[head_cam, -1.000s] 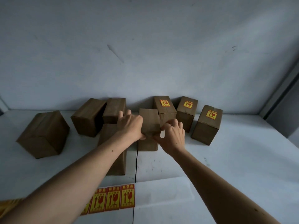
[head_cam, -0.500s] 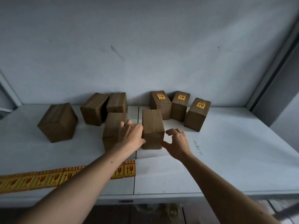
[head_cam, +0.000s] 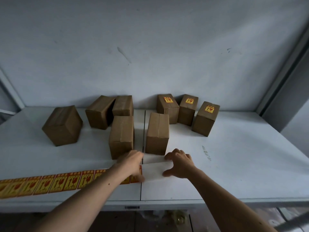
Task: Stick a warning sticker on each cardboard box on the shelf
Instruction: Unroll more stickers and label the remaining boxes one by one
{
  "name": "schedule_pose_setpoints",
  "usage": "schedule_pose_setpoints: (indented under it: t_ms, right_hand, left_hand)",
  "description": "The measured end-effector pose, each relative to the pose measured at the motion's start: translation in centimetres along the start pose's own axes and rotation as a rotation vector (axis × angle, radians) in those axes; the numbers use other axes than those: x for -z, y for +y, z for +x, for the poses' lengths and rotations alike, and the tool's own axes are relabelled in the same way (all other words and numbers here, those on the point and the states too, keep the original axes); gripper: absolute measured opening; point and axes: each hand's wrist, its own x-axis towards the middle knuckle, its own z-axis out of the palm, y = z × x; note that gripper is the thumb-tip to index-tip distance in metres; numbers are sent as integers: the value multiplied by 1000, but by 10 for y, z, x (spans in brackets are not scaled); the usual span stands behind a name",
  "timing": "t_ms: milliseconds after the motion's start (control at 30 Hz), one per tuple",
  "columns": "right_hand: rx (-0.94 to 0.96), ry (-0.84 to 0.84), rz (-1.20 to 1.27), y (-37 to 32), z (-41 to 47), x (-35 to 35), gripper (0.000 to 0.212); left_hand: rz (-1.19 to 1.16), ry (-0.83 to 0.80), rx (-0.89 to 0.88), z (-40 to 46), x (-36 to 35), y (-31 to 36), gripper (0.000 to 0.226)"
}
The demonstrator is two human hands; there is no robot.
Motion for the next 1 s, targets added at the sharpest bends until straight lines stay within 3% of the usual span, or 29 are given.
schedule_pose_setpoints:
  t_ms: [167, 300, 400, 533, 600, 733, 1000]
  right_hand:
    - [-27, 59, -21, 13, 2, -1, 43]
    - [-92, 130, -73, 31, 0, 11, 35]
    - [-107, 340, -80, 40, -2, 19, 34]
    - [23, 683, 21, 25, -4, 19, 31]
    - [109, 659, 96, 15, -5, 19, 27]
    - [137, 425, 256, 4, 0, 13, 32]
    - [80, 349, 388, 5, 7, 11, 33]
  left_hand:
    - [-17, 22, -15, 2, -2, -1, 52]
    - [-139, 115, -39, 9, 0, 4, 29]
    - [-257, 125, -48, 15, 6, 10, 18]
    - [-388, 96, -80, 19, 11, 22, 22]
    - [-460, 75, -82, 20, 13, 26, 25]
    - [-556, 33, -107, 19, 17, 30, 21]
    - [-681, -46, -161, 19, 19, 32, 16]
